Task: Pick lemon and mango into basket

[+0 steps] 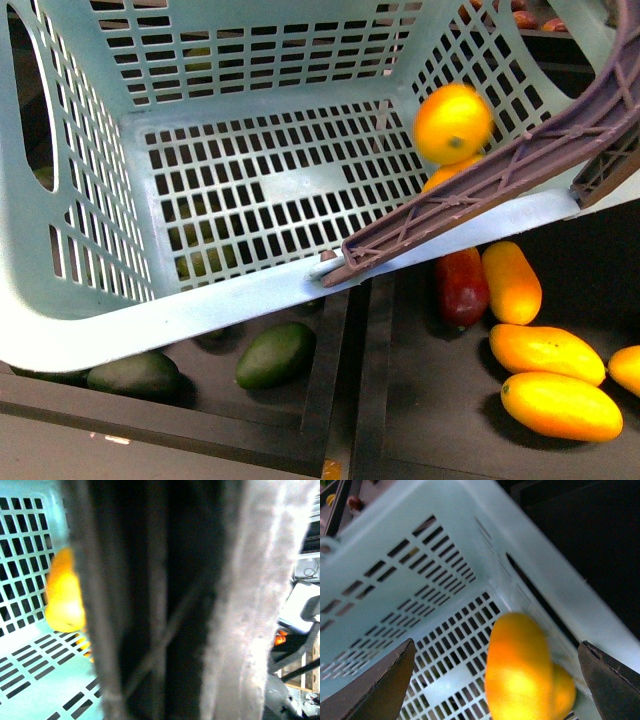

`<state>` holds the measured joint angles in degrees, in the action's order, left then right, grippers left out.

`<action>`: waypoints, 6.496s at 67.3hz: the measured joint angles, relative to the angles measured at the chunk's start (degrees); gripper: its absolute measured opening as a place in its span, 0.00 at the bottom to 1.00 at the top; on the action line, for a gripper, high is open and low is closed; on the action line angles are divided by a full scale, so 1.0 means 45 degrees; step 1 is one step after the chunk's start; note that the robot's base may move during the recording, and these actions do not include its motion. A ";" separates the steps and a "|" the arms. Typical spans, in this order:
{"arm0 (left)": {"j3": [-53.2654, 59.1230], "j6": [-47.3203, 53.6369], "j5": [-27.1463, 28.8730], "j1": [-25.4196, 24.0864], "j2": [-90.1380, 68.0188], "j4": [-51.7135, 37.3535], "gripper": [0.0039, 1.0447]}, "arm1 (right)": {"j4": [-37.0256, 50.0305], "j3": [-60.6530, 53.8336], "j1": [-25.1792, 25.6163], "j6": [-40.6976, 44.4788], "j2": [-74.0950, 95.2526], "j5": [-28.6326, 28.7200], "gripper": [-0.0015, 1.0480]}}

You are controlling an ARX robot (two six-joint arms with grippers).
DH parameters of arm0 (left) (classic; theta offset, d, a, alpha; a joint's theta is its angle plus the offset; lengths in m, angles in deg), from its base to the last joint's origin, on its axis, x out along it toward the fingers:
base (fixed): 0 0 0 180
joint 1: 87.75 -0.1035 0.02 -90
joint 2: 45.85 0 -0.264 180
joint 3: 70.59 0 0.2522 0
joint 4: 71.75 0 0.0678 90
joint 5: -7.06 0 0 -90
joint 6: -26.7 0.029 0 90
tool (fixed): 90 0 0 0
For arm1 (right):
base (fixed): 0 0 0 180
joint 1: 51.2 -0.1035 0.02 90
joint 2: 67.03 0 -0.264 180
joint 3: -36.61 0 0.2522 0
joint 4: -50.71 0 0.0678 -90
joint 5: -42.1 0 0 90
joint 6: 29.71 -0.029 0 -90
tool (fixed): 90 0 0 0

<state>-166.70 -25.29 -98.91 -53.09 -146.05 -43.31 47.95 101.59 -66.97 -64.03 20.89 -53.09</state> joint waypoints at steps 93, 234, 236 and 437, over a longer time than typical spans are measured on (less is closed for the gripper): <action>0.0010 0.0000 0.0073 0.0015 -0.0019 0.0005 0.14 | 0.3298 -1.1162 0.3483 0.7553 -1.3653 0.1151 0.02; 0.0010 -0.0083 -0.0073 0.0165 -0.0019 0.0000 0.14 | -0.2453 -1.1162 0.3483 0.7577 -1.9477 0.1112 0.92; 0.0010 -0.0058 -0.0034 0.0146 -0.0019 0.0000 0.14 | -0.2448 -1.1162 0.3483 0.7577 -1.9477 0.1122 0.92; 0.2205 -0.6217 0.7713 -0.3808 -0.2035 -0.5124 0.86 | -0.2463 -1.1162 0.3507 0.7592 -1.9501 0.1156 0.92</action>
<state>-156.78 -53.27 -64.20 -70.23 -155.21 -66.37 36.87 51.36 -51.19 -29.87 -66.87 -47.89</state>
